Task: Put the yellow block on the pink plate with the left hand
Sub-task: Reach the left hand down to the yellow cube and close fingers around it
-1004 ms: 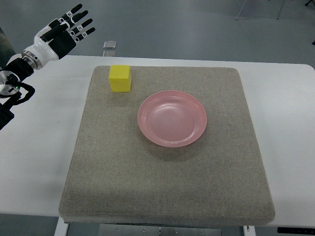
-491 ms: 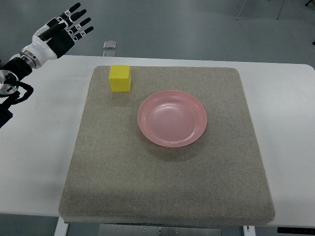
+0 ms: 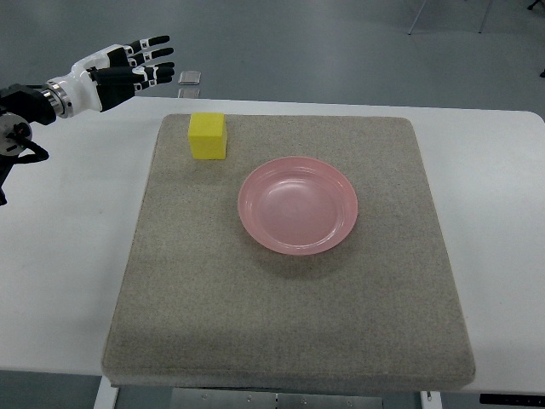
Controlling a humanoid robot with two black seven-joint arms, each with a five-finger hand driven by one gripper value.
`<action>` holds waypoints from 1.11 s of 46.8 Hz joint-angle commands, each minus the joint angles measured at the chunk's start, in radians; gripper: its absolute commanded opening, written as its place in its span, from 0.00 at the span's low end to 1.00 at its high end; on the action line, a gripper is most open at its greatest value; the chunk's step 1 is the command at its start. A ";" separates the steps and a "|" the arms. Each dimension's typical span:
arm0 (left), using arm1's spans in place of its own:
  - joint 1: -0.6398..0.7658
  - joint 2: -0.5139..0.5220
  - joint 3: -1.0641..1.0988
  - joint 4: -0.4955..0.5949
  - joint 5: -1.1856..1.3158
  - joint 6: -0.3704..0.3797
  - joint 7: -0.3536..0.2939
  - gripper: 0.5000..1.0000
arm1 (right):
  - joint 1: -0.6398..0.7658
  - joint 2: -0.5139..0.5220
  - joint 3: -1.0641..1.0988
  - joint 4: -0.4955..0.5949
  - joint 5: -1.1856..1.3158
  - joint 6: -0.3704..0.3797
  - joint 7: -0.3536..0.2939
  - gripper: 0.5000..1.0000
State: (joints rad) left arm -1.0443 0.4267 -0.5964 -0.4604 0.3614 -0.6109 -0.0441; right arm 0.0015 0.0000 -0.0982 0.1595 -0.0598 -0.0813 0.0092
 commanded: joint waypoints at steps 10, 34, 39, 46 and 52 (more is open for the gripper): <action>-0.051 -0.002 0.000 -0.055 0.461 0.003 -0.034 0.98 | 0.000 0.000 0.000 0.000 0.000 0.000 0.000 0.85; -0.197 -0.034 0.469 -0.170 0.752 0.319 -0.059 0.97 | 0.000 0.000 0.000 0.000 0.000 0.000 0.000 0.85; -0.200 -0.057 0.478 -0.170 0.758 0.319 -0.059 0.97 | 0.000 0.000 0.000 0.000 0.000 0.000 0.000 0.85; -0.198 -0.083 0.478 -0.169 0.769 0.326 -0.057 0.97 | 0.000 0.000 0.000 0.000 0.000 0.000 0.000 0.85; -0.194 -0.109 0.489 -0.155 0.771 0.341 -0.057 0.95 | 0.000 0.000 0.000 0.000 0.000 0.000 0.000 0.85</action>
State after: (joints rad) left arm -1.2424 0.3323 -0.1169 -0.6211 1.1305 -0.2792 -0.1014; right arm 0.0015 0.0000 -0.0982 0.1595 -0.0598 -0.0813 0.0092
